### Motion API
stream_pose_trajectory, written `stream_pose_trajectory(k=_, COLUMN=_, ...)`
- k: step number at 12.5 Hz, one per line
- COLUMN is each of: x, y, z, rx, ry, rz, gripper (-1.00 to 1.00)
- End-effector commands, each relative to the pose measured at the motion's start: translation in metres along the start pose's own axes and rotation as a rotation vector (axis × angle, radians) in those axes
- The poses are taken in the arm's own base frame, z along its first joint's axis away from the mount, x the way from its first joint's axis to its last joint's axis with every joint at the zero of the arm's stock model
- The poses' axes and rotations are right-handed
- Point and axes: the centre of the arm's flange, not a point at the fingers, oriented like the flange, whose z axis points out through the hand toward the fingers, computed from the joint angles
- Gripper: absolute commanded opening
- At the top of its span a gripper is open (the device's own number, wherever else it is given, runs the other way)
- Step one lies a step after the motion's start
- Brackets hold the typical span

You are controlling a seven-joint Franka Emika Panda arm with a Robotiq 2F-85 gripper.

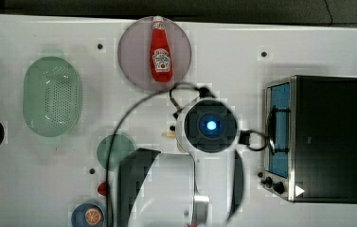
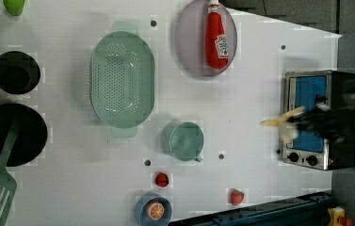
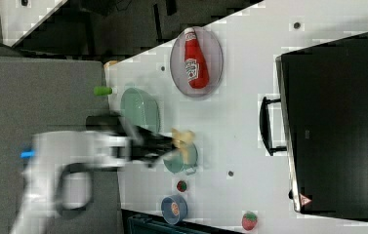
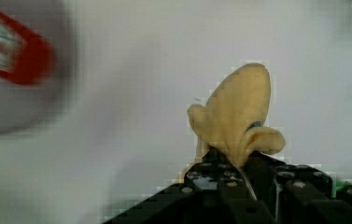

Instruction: Pick banana from table and place on oven.

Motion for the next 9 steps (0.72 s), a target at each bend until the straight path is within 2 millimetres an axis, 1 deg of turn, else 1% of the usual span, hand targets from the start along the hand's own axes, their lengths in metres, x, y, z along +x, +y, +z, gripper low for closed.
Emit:
stream_pose_trajectory(k=1, x=-0.003, y=0.002, z=-0.096, rx=0.035, ry=0.025, rz=0.024, gripper=-0.62)
stream_pose_trajectory(k=2, x=0.001, y=0.005, z=-0.116, rx=0.039, ry=0.025, rz=0.035, gripper=-0.62)
stream_pose_trajectory(k=3, x=0.01, y=0.009, z=-0.128, rx=0.044, ry=0.027, rz=0.052, gripper=-0.62)
stream_pose_trajectory(k=4, x=0.023, y=0.016, z=-0.133, rx=0.049, ry=0.026, rz=0.078, gripper=-0.62)
stream_pose_trajectory(k=6, x=0.06, y=0.042, z=-0.128, rx=0.053, ry=0.014, rz=0.128, gripper=-0.62)
stream_pose_trajectory(k=8, x=0.102, y=0.08, z=-0.114, rx=0.046, ry=-0.009, rz=0.123, gripper=-0.62)
stream_pose_trajectory(k=9, x=0.123, y=0.102, z=-0.102, rx=0.036, ry=-0.026, rz=0.114, gripper=-0.62)
